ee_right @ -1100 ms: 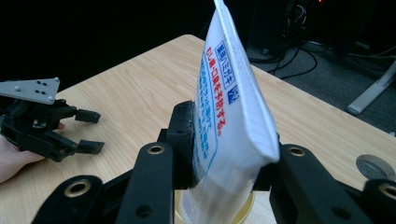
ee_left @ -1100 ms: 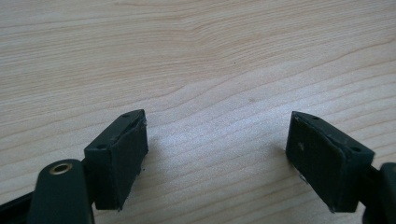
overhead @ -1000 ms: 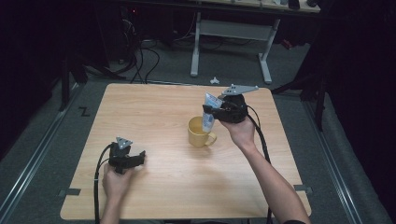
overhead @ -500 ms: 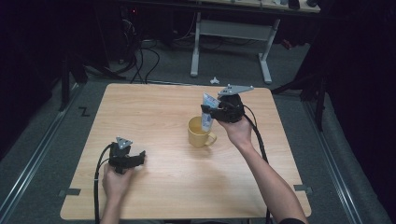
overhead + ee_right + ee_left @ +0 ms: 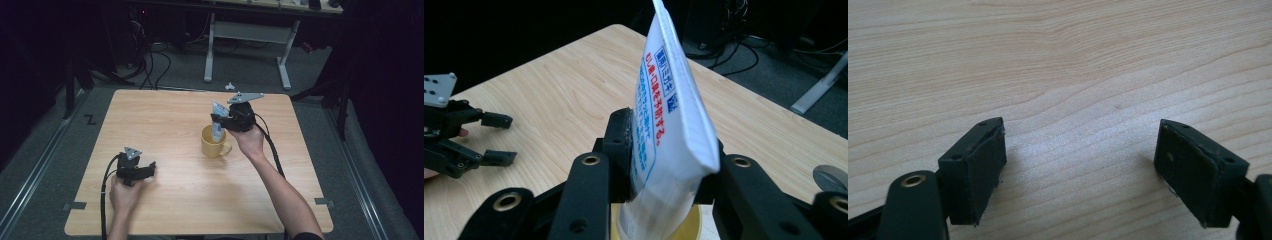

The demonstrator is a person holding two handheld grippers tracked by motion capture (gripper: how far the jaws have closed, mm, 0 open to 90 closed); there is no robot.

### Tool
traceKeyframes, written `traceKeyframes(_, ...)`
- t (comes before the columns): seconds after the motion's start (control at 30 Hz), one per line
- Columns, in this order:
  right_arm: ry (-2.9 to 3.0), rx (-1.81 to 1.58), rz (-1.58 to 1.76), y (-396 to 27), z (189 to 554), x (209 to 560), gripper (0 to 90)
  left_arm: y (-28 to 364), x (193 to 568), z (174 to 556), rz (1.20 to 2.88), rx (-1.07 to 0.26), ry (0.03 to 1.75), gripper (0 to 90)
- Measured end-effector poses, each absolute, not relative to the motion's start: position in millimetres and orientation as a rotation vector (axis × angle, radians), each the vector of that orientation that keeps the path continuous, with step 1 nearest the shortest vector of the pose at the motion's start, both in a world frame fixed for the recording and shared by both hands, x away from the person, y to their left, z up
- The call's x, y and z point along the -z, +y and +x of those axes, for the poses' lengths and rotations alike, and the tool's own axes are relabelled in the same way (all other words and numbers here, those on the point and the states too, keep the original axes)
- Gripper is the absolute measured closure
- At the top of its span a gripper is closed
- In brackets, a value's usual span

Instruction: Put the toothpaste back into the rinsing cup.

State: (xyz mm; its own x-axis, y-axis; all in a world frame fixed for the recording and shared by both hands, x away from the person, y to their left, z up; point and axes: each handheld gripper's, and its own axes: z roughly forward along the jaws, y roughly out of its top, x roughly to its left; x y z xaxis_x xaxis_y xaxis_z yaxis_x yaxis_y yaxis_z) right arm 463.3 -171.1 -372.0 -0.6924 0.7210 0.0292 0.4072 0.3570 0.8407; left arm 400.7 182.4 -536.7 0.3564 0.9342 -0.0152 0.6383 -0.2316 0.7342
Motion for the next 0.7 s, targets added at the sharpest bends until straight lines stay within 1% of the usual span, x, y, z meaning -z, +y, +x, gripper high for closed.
traceKeyframes(0.7,2.3,-1.203,1.008,-165,470,389,68.9,182,537,401,1.965,-0.579,1.363,21.2)
